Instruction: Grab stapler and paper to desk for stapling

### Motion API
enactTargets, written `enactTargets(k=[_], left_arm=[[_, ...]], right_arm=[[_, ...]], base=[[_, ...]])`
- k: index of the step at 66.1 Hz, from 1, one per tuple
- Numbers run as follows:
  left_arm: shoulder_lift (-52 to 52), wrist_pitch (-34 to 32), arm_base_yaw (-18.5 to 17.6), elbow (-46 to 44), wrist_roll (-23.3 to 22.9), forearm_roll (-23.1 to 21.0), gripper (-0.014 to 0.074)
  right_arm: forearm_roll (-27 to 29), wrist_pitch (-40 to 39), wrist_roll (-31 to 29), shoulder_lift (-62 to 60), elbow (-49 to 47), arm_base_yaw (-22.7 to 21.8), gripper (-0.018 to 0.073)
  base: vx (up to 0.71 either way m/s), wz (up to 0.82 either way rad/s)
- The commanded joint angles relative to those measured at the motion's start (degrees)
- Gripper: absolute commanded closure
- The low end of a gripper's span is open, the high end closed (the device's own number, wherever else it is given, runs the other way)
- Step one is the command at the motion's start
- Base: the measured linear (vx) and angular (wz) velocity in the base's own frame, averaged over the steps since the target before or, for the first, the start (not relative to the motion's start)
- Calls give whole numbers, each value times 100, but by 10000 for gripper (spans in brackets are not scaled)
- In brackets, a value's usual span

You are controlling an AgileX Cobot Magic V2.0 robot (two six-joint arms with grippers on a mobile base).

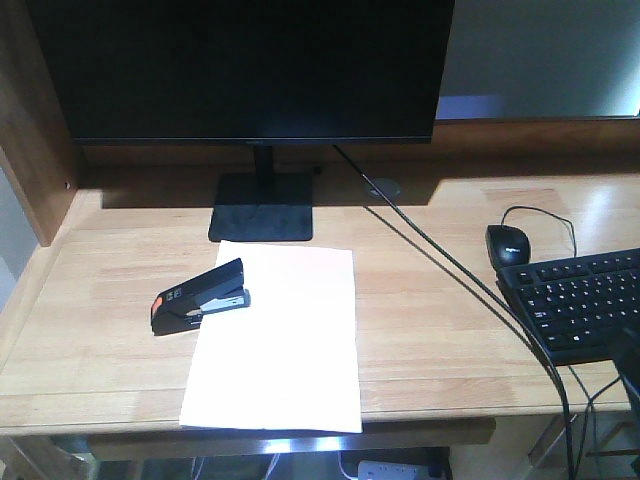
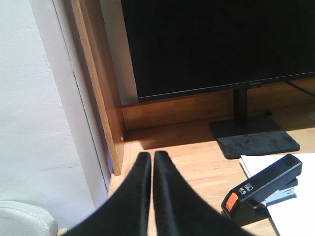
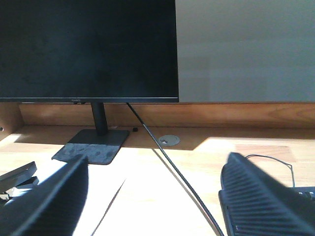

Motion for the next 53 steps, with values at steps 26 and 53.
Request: enactTargets(k=[26,53], left_arm=[[55,-397,-17,-164,-11,-30,603],[55,-397,-17,-164,-11,-30,603]], right_arm=[[-158,-646,-25,34,-156,-19,570],[-158,-642,-19,34,-156,-19,568]], base=[[0,0],[0,0]])
